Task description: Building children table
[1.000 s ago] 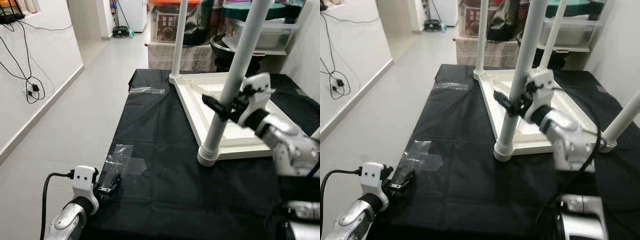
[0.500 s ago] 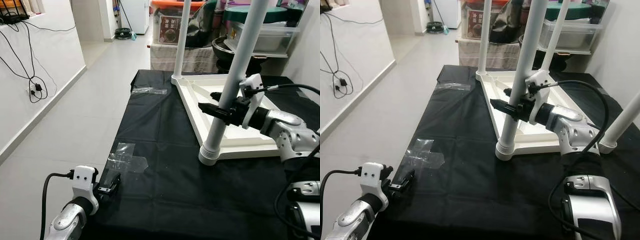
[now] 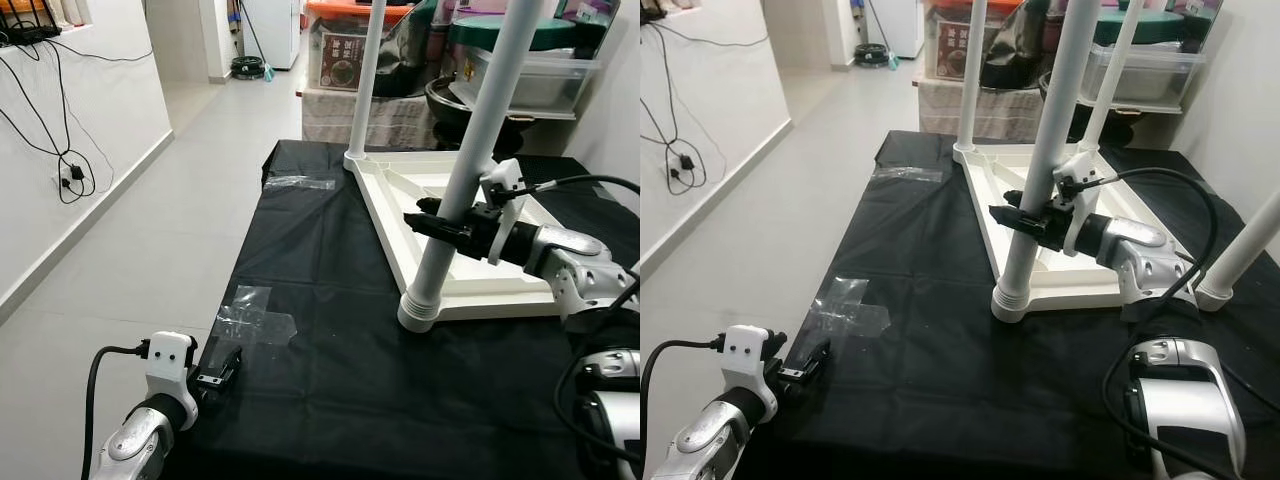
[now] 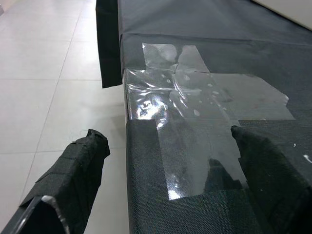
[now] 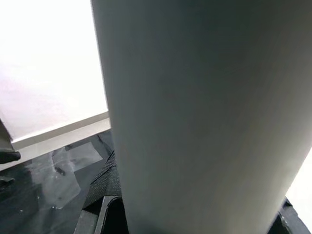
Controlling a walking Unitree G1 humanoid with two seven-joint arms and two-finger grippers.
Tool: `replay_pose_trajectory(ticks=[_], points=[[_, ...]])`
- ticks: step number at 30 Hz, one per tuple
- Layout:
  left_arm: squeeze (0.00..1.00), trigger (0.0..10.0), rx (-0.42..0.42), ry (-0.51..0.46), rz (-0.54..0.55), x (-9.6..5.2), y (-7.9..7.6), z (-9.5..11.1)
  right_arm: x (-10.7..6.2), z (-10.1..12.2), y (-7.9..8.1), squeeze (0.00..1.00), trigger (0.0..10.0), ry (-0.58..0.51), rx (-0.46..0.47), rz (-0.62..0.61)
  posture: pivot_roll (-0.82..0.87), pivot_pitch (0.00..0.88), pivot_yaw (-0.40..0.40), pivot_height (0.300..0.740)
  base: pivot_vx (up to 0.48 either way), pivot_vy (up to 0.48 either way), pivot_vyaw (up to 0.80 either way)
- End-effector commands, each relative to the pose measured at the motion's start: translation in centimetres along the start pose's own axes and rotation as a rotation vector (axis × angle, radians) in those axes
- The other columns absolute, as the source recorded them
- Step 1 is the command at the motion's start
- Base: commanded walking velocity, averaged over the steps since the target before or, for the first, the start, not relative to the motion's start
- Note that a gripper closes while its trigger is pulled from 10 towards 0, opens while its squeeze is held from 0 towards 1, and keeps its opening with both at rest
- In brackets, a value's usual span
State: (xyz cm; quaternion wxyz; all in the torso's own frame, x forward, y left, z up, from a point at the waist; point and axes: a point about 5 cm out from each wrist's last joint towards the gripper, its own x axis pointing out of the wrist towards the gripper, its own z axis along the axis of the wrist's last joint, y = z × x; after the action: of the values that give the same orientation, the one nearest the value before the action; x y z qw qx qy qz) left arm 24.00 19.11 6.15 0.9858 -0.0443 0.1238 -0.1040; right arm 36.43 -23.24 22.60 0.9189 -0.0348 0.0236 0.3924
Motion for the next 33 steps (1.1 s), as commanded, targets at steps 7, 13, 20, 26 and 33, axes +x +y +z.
replay_pose_trajectory(ticks=[7, 13, 20, 26, 33], points=[[0.0, 10.0, 0.003, 0.018, -0.004, -0.4, -0.2, -0.5, 3.1, -2.8, 2.6, 0.0, 0.0, 0.031, 0.066, -0.326, 0.09, 0.0, -0.072, 0.74, 0.0, 0.0, 0.0], [0.0, 10.0, -0.002, 0.02, -0.001, -0.6, -0.2, -0.5, 3.6, -6.3, 6.7, 0.0, 0.0, 0.122, 0.183, -0.669, 0.1, 0.0, -0.073, 0.74, 0.0, 0.0, 0.0], [0.0, 10.0, -0.007, 0.02, 0.012, -0.6, -0.1, -0.4, 2.6, -7.6, 7.7, 0.0, 0.0, 0.205, 0.207, -1.034, 0.09, 0.0, -0.066, 0.74, 0.0, 0.0, 0.0], [0.0, 10.0, -0.015, 0.02, 0.02, -0.3, -0.2, -0.4, 3.1, -6.7, 7.9, 0.0, 0.0, 0.226, 0.222, -1.171, 0.09, 0.0, -0.071, 0.74, 0.0, 0.0, 0.0], [0.0, 10.0, -0.026, 0.022, 0.025, -0.1, -0.5, -0.5, 4.2, -4.5, 9.1, 1.0, 6.5, 0.036, 0.348, -1.086, 0.08, 0.0, -0.07, 0.74, 0.0, 0.0, 0.0]])
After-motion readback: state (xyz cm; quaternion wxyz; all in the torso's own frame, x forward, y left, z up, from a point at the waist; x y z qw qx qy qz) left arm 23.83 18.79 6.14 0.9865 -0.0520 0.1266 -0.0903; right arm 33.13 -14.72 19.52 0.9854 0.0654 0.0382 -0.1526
